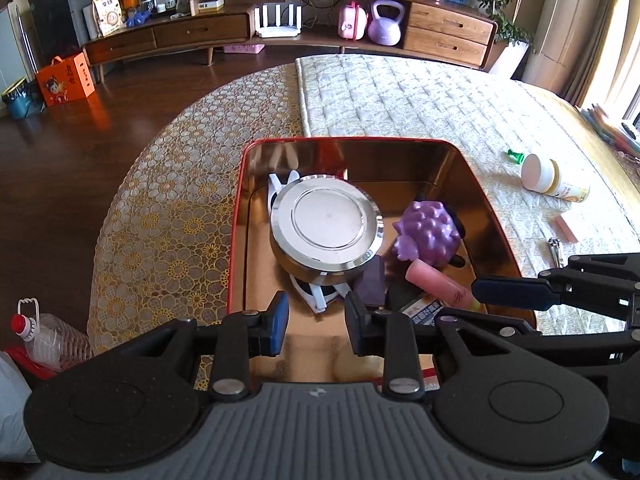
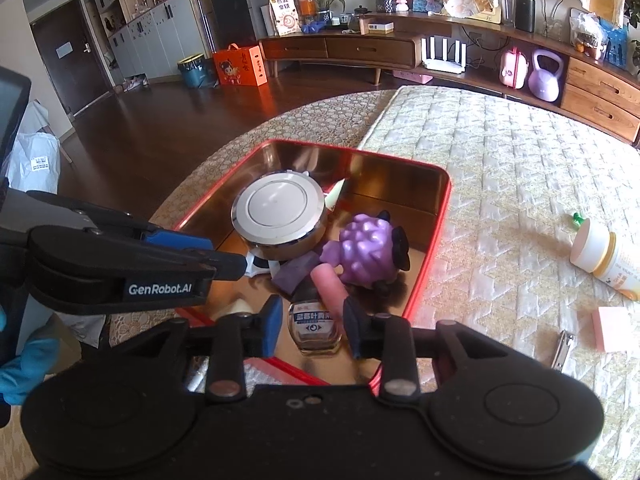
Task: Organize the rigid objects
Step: 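Open left tool to drop beige ball while right tool releases pink tube in tin, then move left tool to nail clipper while right tool moves to pink sticky note, then grasp nail clipper with left tool while right tool grasps pink sticky note, then carry nail clipper with left tool while right tool carries pink note toward red tin, then lower nail clipper with left tool while right tool lowers pink note into red tin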
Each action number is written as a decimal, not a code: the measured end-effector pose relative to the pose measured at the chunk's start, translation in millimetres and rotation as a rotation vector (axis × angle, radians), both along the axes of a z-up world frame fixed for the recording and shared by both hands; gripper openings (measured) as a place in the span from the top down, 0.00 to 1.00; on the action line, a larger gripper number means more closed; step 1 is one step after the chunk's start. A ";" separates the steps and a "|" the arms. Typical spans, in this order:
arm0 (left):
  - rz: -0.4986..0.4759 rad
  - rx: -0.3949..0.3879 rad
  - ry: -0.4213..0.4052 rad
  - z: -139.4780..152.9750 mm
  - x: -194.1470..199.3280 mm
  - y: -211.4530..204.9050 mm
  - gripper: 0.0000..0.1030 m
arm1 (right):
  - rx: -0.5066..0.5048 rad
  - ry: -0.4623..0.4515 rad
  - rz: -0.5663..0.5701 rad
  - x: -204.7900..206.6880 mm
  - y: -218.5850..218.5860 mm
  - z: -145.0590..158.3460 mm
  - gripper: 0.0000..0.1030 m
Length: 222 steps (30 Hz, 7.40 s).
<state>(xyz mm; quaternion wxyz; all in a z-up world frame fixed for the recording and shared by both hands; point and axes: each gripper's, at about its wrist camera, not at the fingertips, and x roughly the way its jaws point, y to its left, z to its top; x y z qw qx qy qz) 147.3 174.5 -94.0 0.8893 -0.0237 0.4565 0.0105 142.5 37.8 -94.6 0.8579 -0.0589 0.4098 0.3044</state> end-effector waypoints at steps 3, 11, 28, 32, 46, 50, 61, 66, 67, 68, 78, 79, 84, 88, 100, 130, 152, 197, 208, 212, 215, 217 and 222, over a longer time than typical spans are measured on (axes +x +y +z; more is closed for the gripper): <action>-0.012 -0.001 -0.019 7.3 -4.3 -5.3 0.65 | 0.012 -0.011 -0.001 -3.6 -5.7 7.7 0.67; -0.018 0.015 -0.082 27.3 -16.3 -17.5 0.37 | 0.056 -0.035 -0.030 -11.5 -28.7 27.0 0.61; -0.088 0.024 -0.134 53.8 -32.0 -71.2 0.32 | 0.123 -0.135 -0.112 -32.3 -98.7 58.5 0.27; -0.110 0.021 -0.146 58.0 -32.5 -86.8 0.26 | 0.127 -0.159 -0.144 -34.7 -120.4 60.5 0.12; -0.142 -0.033 -0.150 45.7 -18.7 -141.2 0.20 | 0.108 -0.160 -0.342 -15.3 -198.8 43.7 0.00; -0.156 -0.020 -0.144 36.4 -11.3 -159.7 0.20 | 0.083 -0.141 -0.390 -2.1 -214.3 31.7 0.00; -0.169 -0.011 -0.120 6.6 17.3 -194.2 0.20 | -0.005 -0.078 -0.395 37.8 -218.8 -7.2 0.02; -0.172 -0.017 -0.107 -6.9 32.0 -202.4 0.20 | -0.035 -0.053 -0.379 57.7 -214.7 -19.2 0.06; -0.173 -0.021 -0.099 -10.4 34.8 -202.5 0.20 | -0.029 -0.042 -0.372 61.9 -215.0 -21.2 0.07; -0.169 -0.017 -0.090 -13.7 37.0 -203.2 0.20 | -0.018 -0.027 -0.363 67.4 -215.9 -23.7 0.09; -0.185 0.012 -0.070 -34.3 52.8 -216.3 0.20 | -0.036 0.048 -0.331 104.9 -204.0 -32.7 0.21; -0.185 0.014 -0.069 -35.7 53.9 -218.1 0.20 | -0.048 0.051 -0.328 107.2 -201.4 -34.7 0.23; -0.179 0.025 -0.064 -44.4 60.0 -224.1 0.20 | -0.076 0.068 -0.320 112.7 -194.0 -44.0 0.31; -0.181 0.031 -0.062 -49.7 64.8 -227.1 0.20 | -0.088 0.055 -0.313 112.8 -189.7 -44.0 0.36; -0.253 0.036 -0.098 -52.5 61.6 -243.5 0.76 | -0.167 0.002 -0.289 106.1 -177.3 -44.2 0.61; -0.188 -0.022 -0.073 -15.7 37.4 -201.3 0.90 | -0.006 -0.028 -0.294 40.8 -220.5 6.9 0.61; -0.124 -0.066 -0.178 46.4 -9.3 -136.0 0.90 | -0.013 -0.140 -0.195 -2.0 -158.3 63.4 0.61; 0.065 -0.011 -0.063 -0.1 -10.6 13.7 0.90 | -0.139 -0.086 0.140 15.4 29.7 -0.6 0.61; 0.068 -0.015 -0.022 -13.8 -0.3 15.0 0.90 | -0.148 -0.046 0.102 18.5 31.7 -12.5 0.60; 0.072 -0.019 -0.011 -17.7 1.0 15.4 0.90 | -0.141 -0.039 0.094 18.6 28.6 -11.5 0.61; 0.067 -0.018 -0.012 -17.7 -0.2 13.6 0.90 | -0.127 -0.040 0.089 17.9 26.6 -8.8 0.60; 0.063 -0.013 -0.018 -16.1 -2.5 11.0 0.90 | -0.120 -0.039 0.085 17.6 24.9 -6.9 0.59; 0.053 -0.006 -0.030 -9.3 -7.9 4.5 0.90 | -0.093 -0.037 0.077 13.0 20.0 -0.9 0.54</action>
